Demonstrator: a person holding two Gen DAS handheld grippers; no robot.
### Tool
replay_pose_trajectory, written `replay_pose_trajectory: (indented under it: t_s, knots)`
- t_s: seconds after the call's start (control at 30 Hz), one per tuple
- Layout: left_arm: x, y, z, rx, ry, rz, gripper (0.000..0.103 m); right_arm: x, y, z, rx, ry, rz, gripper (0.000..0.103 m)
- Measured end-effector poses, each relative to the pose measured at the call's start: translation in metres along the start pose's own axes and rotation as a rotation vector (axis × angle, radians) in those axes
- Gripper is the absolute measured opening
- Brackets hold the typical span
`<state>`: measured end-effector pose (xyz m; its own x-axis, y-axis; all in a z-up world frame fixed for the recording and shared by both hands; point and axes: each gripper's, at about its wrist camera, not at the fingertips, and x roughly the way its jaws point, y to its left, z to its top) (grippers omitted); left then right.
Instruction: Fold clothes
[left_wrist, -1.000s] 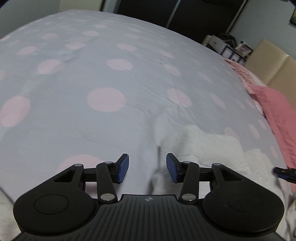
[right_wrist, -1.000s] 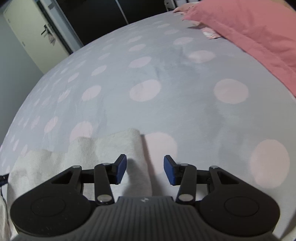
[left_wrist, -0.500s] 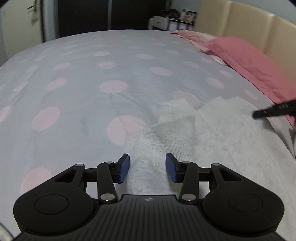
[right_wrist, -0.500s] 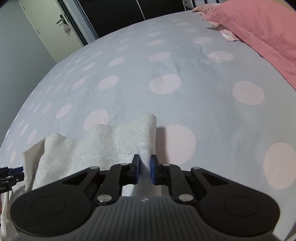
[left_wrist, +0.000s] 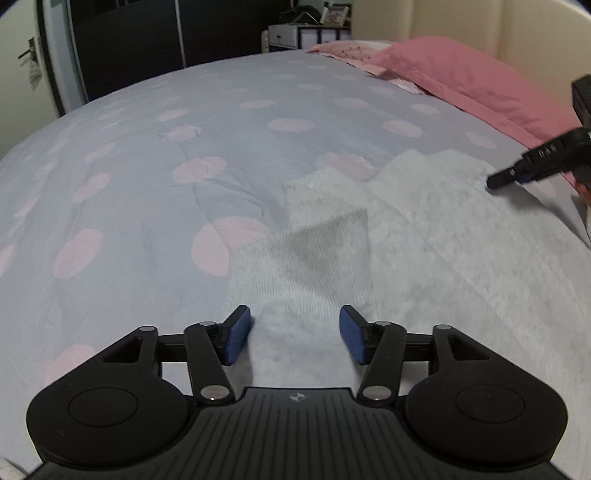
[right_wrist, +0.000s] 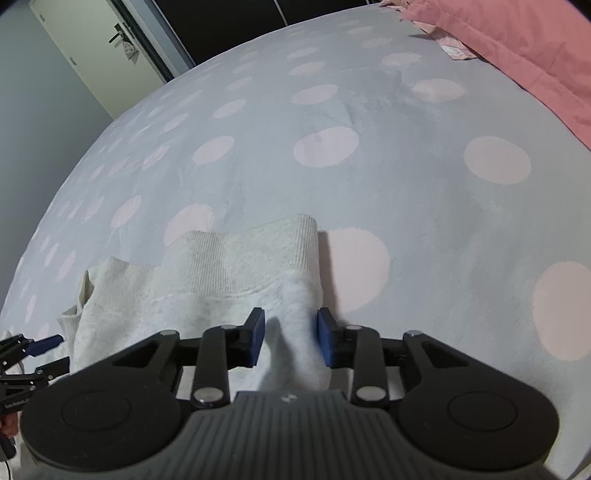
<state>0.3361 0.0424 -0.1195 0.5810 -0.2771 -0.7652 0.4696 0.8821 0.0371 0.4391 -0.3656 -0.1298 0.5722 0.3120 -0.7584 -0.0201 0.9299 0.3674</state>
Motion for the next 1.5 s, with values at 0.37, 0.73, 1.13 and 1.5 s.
replay_pose_trajectory:
  t_s: [0.37,0.73,1.13,1.5]
  knots:
    - [-0.004,0.028,0.011,-0.173,0.016,-0.02,0.005,-0.005,0.003,-0.001,-0.026,-0.042,-0.032,0.005]
    - [-0.06,0.12,-0.012,-0.451,-0.091,0.184,0.002,-0.029,0.009,0.0,-0.068,-0.165,-0.086,0.004]
    - [-0.033,0.113,-0.013,-0.429,-0.044,0.241,0.016,-0.023,0.008,0.003,-0.062,-0.18,-0.081,0.042]
    - [-0.023,0.116,-0.018,-0.479,-0.008,0.236,0.038,0.001,-0.028,0.005,0.175,-0.103,0.034,0.033]
